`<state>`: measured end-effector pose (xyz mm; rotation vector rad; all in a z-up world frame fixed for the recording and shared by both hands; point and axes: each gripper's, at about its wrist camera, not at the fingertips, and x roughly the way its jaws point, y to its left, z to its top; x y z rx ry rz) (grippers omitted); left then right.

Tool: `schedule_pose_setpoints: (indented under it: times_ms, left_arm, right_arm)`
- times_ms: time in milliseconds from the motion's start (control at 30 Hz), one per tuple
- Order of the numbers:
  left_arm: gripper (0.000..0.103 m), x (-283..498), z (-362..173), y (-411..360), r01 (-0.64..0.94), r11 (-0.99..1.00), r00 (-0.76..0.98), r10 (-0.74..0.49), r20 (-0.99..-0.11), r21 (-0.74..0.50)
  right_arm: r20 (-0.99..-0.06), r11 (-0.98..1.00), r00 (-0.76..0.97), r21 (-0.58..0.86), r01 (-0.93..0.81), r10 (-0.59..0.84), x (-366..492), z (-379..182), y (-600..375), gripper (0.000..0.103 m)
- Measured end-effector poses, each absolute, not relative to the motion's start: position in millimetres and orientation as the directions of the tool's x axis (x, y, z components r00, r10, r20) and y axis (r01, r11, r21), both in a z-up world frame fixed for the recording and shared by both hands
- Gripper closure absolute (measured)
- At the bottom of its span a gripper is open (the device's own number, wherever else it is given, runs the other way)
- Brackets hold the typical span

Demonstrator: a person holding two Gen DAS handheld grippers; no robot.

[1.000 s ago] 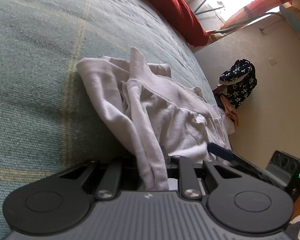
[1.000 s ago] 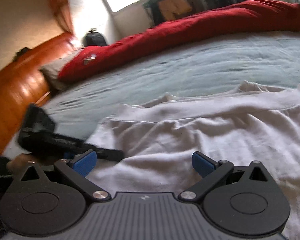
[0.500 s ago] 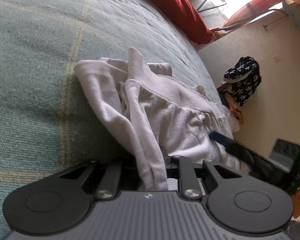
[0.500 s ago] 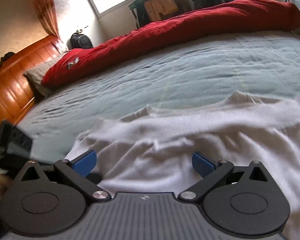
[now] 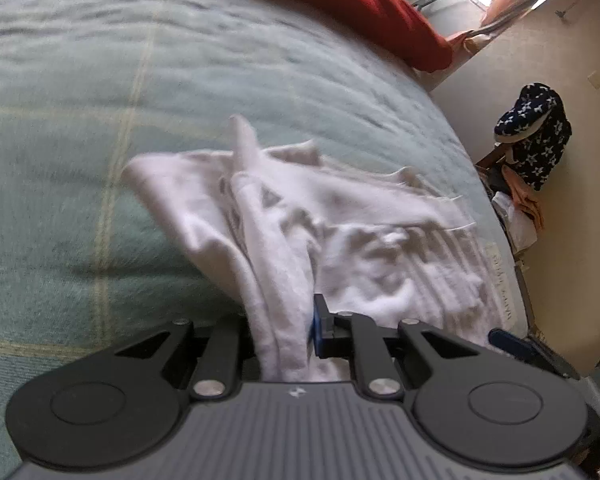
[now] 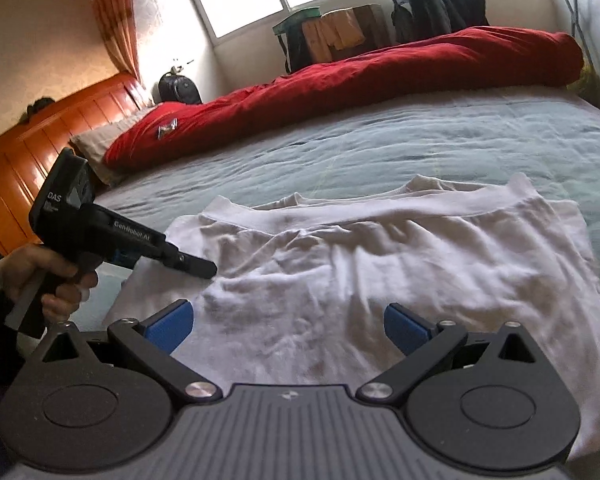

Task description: Fold clothes

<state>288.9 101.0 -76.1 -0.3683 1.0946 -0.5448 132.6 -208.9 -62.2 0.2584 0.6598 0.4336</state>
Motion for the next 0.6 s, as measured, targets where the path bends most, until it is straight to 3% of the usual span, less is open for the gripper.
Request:
schedule_pose_setpoints:
  times_ms: [600]
  left_arm:
    - [0.089,278,13,16,0.341,0.774,0.377,-0.632,-0.677,-0.533]
  right_arm:
    - [-0.472,0.874,0.754,0.399,-0.278,0.456,96,-55,-262,0.000]
